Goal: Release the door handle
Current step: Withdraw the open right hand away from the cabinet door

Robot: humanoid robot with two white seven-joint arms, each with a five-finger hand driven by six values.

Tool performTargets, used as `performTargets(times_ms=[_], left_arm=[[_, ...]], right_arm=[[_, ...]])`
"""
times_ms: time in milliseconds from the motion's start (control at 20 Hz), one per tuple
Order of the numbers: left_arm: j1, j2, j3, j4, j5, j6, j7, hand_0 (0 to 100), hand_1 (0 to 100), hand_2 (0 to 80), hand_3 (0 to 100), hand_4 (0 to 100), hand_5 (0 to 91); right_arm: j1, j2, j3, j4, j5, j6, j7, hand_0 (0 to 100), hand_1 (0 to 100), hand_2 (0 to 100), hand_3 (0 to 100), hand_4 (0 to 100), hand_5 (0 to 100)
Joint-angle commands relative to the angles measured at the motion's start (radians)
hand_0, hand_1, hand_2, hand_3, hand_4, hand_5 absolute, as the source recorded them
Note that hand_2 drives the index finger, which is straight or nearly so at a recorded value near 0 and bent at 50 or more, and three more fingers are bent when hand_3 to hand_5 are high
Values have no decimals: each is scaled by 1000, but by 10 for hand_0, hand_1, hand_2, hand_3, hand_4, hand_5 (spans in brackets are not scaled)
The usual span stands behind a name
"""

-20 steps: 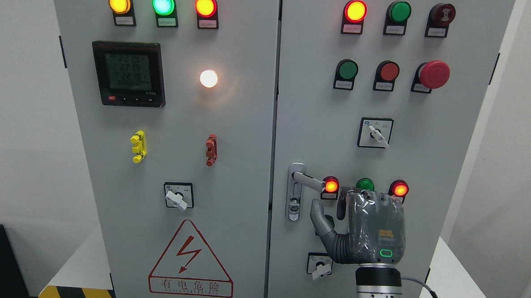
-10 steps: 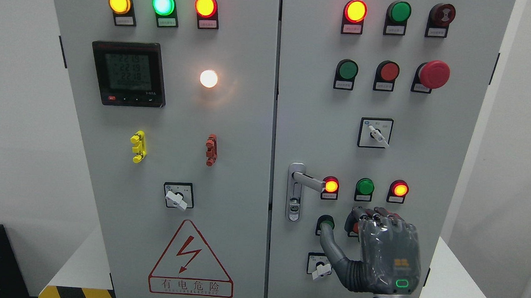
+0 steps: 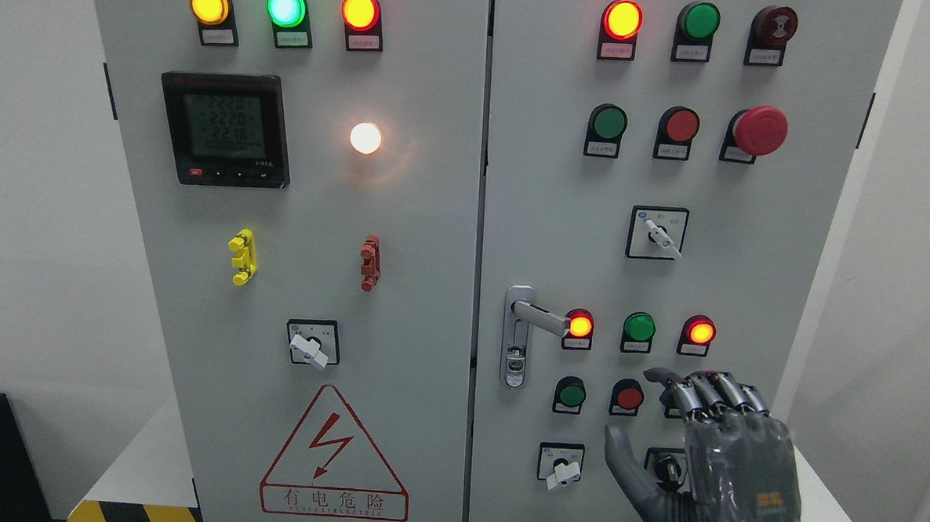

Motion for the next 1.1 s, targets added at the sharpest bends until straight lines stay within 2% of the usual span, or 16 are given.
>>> performTargets(times_ms=[0,250,500,1050], left_arm=[[0,0,-21,-20,0,0,0,0,0,23,90,13,0],[0,0,-21,-20,0,0,0,0,0,23,87,13,0],[0,0,-21,-20,0,0,0,0,0,23,87,13,0],[0,0,-21,-20,0,0,0,0,0,22,87,12,0]], right_arm=[[11,0,-123,-49,-55,-13,14,315,195,0,0,0,0],[6,0,-106,-56,-55,-13,14,324,214,0,0,0,0],[6,3,-46,-59,-55,-6,14,331,224,0,0,0,0],[6,3,-23,-66,-55,-5,17,353,227,0,0,0,0]])
